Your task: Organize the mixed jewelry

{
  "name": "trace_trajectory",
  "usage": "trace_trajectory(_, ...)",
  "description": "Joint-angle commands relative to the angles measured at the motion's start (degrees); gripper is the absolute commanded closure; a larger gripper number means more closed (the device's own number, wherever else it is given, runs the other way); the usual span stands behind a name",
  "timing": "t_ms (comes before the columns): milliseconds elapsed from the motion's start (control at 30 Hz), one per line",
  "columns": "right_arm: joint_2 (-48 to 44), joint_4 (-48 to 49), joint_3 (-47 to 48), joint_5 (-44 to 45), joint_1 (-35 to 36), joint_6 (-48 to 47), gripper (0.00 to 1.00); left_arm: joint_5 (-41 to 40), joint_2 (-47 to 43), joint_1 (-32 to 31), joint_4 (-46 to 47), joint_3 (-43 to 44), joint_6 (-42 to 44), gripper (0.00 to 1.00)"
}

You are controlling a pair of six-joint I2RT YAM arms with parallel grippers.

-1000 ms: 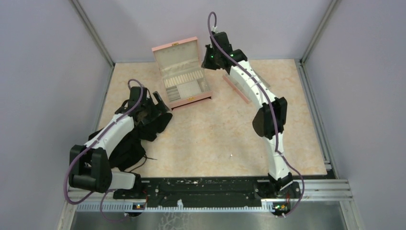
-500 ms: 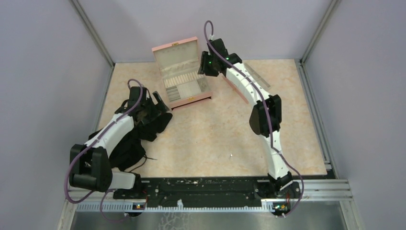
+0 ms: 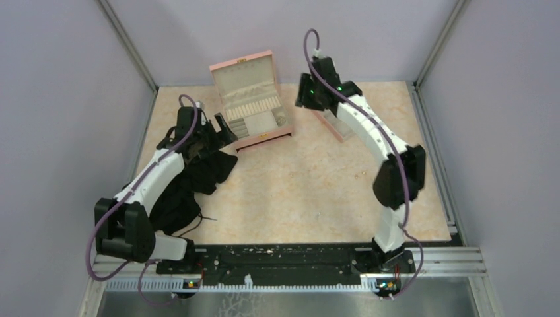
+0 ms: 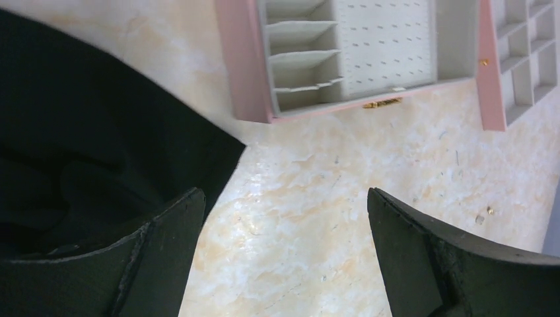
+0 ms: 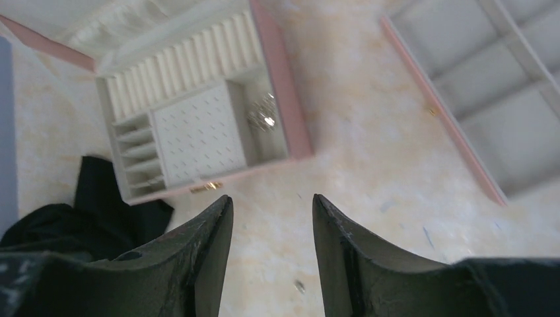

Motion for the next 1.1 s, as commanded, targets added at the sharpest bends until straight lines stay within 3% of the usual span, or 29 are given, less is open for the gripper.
trace_trajectory(0,-18.48,6.21,-21.77,7.59,-3.22,0.49,0.53,-1.42,-1.62,-5.59,0.12,4.33,6.78,0.02)
trace_trajectory(167,-35.07,3.95,-45.60,12.89,-9.16,5.42,0.54,-7.47,2.82,-19.00,-2.25,8.92,10.64,0.02)
trace_trajectory(367,-43.95,1.96,-57.66,9.48,-20.16,6.27,0.54,-8.36,10.08,-28.40,-3.02,12.94,12.43,0.02)
trace_trajectory(467,-40.29,4.85,-55.81,7.14,-20.50,2.99,0.54,-9.25,12.21,-29.98,-4.97,15.09,11.96,0.02)
trace_trajectory(833,-9.53,11.89,-31.05,0.06,-20.50,-2.69,0.53,-16.47,6.43,-29.78,-6.30,14.51,11.91,0.02)
trace_trajectory(1067,6.44,8.57,-16.91,-6.31,-20.47,-0.87,0.47,-18.43,3.52,-29.78,-7.93,12.66,10.51,0.02)
